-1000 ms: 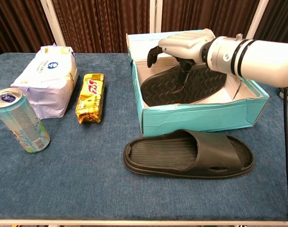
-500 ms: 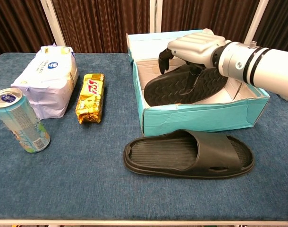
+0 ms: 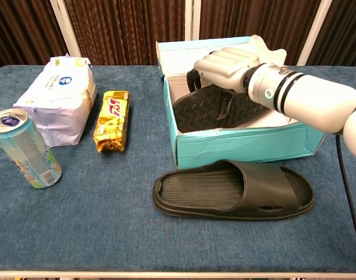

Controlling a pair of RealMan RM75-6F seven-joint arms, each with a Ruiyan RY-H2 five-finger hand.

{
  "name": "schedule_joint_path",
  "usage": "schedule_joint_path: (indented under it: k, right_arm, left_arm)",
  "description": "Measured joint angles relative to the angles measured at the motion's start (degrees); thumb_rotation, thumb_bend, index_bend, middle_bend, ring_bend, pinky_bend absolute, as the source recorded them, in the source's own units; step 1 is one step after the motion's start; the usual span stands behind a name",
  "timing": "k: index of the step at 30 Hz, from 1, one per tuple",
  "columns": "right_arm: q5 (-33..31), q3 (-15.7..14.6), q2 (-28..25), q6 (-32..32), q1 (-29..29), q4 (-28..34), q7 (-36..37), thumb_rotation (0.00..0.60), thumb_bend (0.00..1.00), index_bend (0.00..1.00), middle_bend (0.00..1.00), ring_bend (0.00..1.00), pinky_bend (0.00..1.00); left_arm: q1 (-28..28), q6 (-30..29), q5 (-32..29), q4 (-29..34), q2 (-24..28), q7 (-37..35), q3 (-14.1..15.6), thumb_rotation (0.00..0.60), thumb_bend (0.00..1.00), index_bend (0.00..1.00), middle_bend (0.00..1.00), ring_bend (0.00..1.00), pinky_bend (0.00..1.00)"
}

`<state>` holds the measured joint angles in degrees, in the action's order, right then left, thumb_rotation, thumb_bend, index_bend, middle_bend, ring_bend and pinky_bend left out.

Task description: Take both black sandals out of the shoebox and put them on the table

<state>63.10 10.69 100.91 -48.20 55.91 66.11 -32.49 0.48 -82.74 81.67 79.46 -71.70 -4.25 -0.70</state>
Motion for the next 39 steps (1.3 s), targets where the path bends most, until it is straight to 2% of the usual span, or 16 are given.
schedule_joint_path:
  k: [11, 15, 20, 25, 29, 35, 39]
  right_arm:
    - [1.9, -2.0, 2.0, -4.0, -1.7, -2.2, -2.5, 0.6, 0.06, 0.44, 0.37, 0.28, 0.07]
    - [3.5, -2.1, 2.8, -5.2, -2.2, -3.2, -1.1, 0.6, 0.11, 0.54, 0.45, 0.38, 0.08]
    - [7.0, -2.3, 3.8, -7.6, -2.9, -5.4, 2.3, 0.6, 0.27, 0.68, 0.57, 0.49, 0.2]
    - [10.9, -2.5, 4.6, -10.3, -3.3, -7.2, 6.9, 0.6, 0.4, 0.81, 0.67, 0.6, 0.33]
    - [14.4, -2.6, 4.8, -13.3, -3.7, -8.7, 11.3, 0.6, 0.44, 0.88, 0.71, 0.64, 0.39]
    - [18.5, -2.1, 3.6, -17.5, -4.2, -9.9, 18.0, 0.6, 0.44, 0.89, 0.72, 0.65, 0.39]
    - [19.9, -1.2, 1.3, -19.2, -4.4, -8.1, 20.3, 0.6, 0.44, 0.88, 0.72, 0.64, 0.38]
  left_arm:
    - [-0.3, 0.3, 0.2, -0.6, -0.5, -0.6, 0.0, 0.6, 0.0, 0.23, 0.18, 0.09, 0.05]
    - [-0.3, 0.4, 0.1, -0.9, -0.6, -0.7, -0.1, 0.6, 0.0, 0.23, 0.18, 0.09, 0.05]
    - [-0.3, 0.4, 0.1, -1.1, -0.8, -0.9, -0.1, 0.6, 0.0, 0.23, 0.18, 0.09, 0.06]
    - [-0.3, 0.7, -0.2, -1.3, -0.8, -1.0, -0.2, 0.6, 0.0, 0.23, 0.18, 0.09, 0.06]
    - [-0.4, 0.8, -0.2, -1.4, -0.8, -0.9, -0.1, 0.6, 0.0, 0.23, 0.18, 0.09, 0.05]
    - [-0.5, 0.8, -0.1, -0.8, -0.6, -0.4, -0.2, 0.6, 0.0, 0.23, 0.18, 0.09, 0.05]
    - [-0.6, 0.6, 0.0, -0.1, -0.2, 0.3, -0.2, 0.6, 0.0, 0.24, 0.18, 0.09, 0.05]
